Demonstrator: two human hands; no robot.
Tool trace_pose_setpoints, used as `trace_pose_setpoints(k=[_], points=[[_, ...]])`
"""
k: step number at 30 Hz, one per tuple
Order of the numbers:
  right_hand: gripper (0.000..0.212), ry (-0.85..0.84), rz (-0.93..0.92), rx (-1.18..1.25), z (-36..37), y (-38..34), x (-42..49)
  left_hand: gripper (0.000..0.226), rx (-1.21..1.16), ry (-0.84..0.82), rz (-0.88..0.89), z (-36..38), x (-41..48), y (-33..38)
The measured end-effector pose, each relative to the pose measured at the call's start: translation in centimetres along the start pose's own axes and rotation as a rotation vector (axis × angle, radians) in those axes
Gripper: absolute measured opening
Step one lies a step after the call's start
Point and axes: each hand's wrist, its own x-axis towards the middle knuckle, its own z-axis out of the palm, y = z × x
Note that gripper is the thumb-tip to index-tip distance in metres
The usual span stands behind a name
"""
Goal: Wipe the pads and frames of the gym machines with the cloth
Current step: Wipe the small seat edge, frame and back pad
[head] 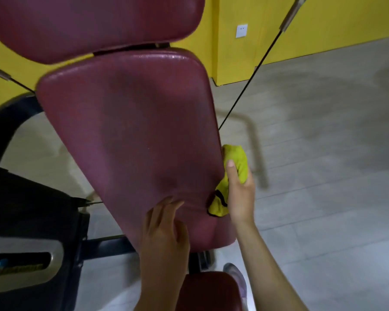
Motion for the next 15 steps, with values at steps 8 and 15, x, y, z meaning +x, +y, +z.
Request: trace_pose_setpoints(k=[8, 15], points=[[0.031, 0.003, 0.447, -0.092, -8.4, 16.8, -2.7, 0.044, 0.032, 0.03, 0.141, 4.3, -1.7, -4.2], [0.028, -0.027, 0.281, -0.012, -6.6, 13.4, -0.6, 0.045, 0.087, -0.084, 0.16, 8.0, -3.8, -3.3]])
